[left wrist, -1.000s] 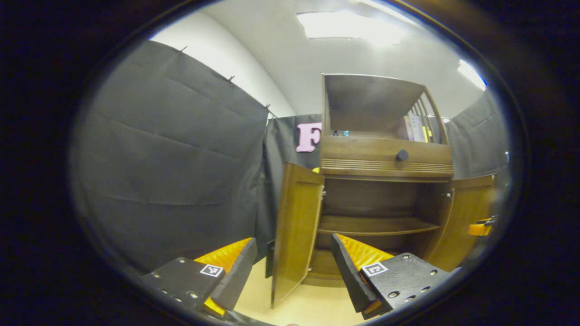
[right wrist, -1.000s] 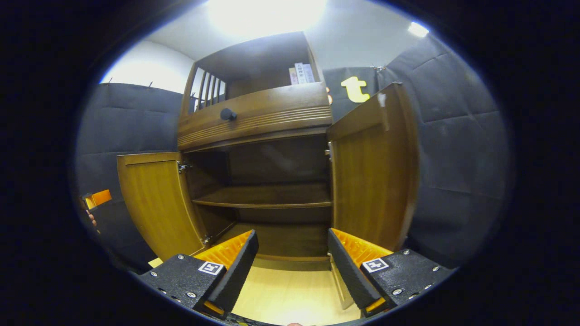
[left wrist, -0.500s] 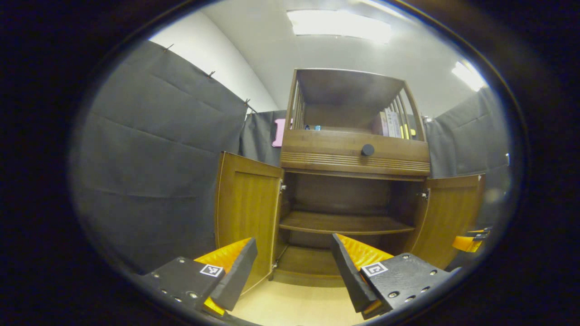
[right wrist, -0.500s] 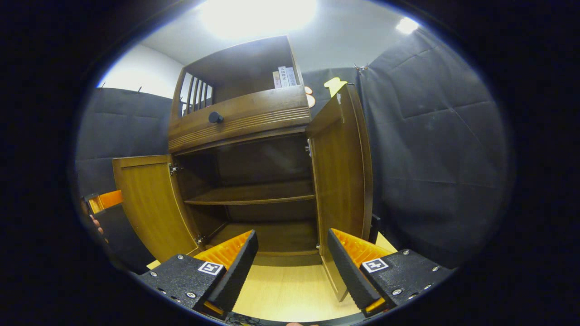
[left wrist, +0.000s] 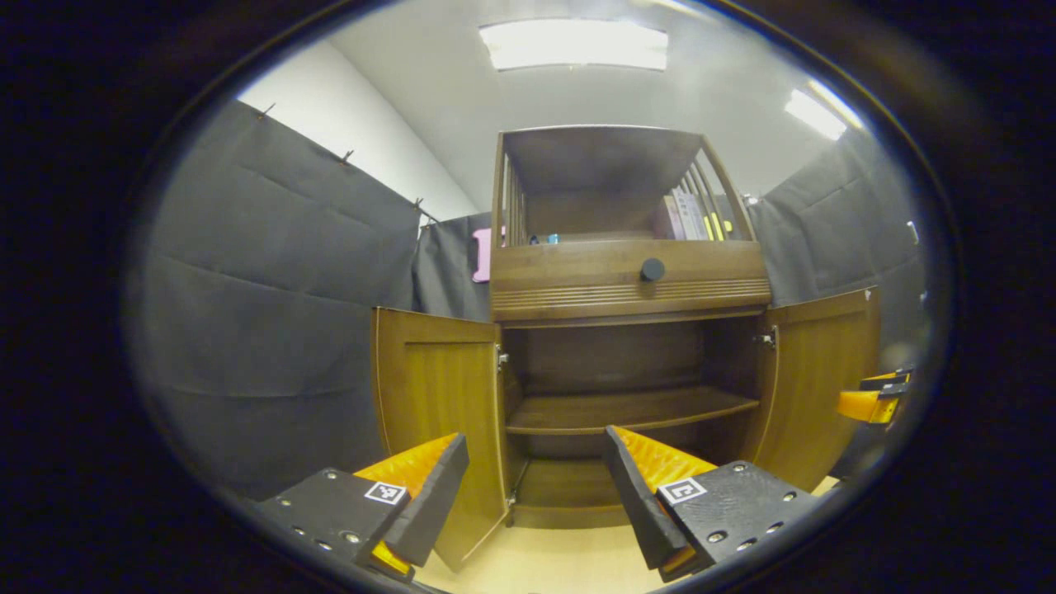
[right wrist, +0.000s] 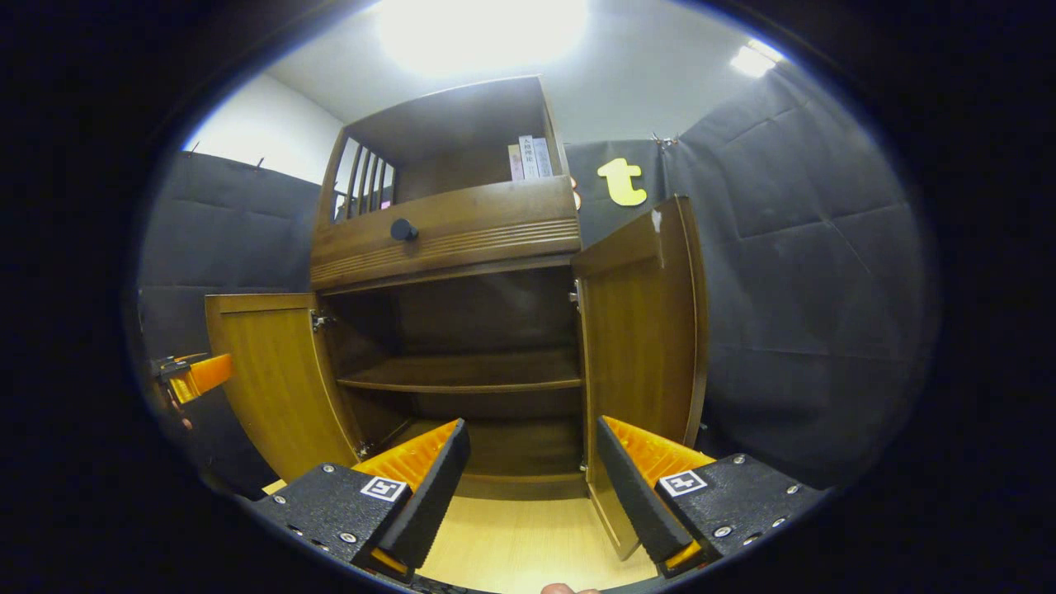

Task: Open the right door of the double-door shoe cabinet with the right hand, and open the left door with the left hand.

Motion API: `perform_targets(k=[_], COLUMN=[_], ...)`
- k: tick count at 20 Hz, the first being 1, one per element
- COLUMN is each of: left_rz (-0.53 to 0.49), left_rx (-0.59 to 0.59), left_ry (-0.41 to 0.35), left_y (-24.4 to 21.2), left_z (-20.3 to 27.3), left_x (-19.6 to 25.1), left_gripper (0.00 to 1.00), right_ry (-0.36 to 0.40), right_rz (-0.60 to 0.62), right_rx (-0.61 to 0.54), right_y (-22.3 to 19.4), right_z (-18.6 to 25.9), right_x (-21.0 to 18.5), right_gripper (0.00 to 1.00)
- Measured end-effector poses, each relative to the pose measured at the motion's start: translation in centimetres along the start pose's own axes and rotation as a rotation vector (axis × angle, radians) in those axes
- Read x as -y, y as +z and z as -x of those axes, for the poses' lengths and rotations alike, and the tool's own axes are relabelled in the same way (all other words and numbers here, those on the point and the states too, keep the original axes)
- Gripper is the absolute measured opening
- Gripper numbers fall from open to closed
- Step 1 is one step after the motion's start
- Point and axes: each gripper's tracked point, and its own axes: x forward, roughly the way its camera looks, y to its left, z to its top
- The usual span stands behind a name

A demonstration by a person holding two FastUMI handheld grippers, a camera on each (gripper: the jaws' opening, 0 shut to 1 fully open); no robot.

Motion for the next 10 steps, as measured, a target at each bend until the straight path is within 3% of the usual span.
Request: perform_targets(k=[4,6,7,8,9,10], left_rz=[0.040,0.047,0.045,0.043,0.040,0.030], left_rx=[0.000,0.003,-0.009,-0.024,-0.034,-0.035], left_ry=[-0.033,-0.047,-0.056,-0.080,-0.105,-0.123], left_y=[-0.2,-0.9,-1.4,-2.2,-2.7,-2.9], left_z=[-0.6,-1.0,-1.2,-1.5,-1.8,-2.0], left_x=[0.0,0.2,0.5,0.9,1.2,1.3], left_gripper=[0.94,0.99,0.99,0.94,0.90,0.99], right_ry=[-0.027,-0.054,-0.069,-0.085,-0.101,-0.118], right_rz=[0.057,0.027,0.016,0.012,0.014,0.019], right_rx=[-0.029,-0.028,-0.033,-0.040,-0.046,-0.047], right_y=[-0.3,-0.4,-0.6,-1.1,-1.4,-1.6], right_z=[0.6,0.6,0.7,0.7,0.7,0.7], right_x=[-1.2,-1.7,-1.8,-1.8,-1.9,-2.0], right_gripper=[0.95,0.91,0.95,0.91,0.95,0.95])
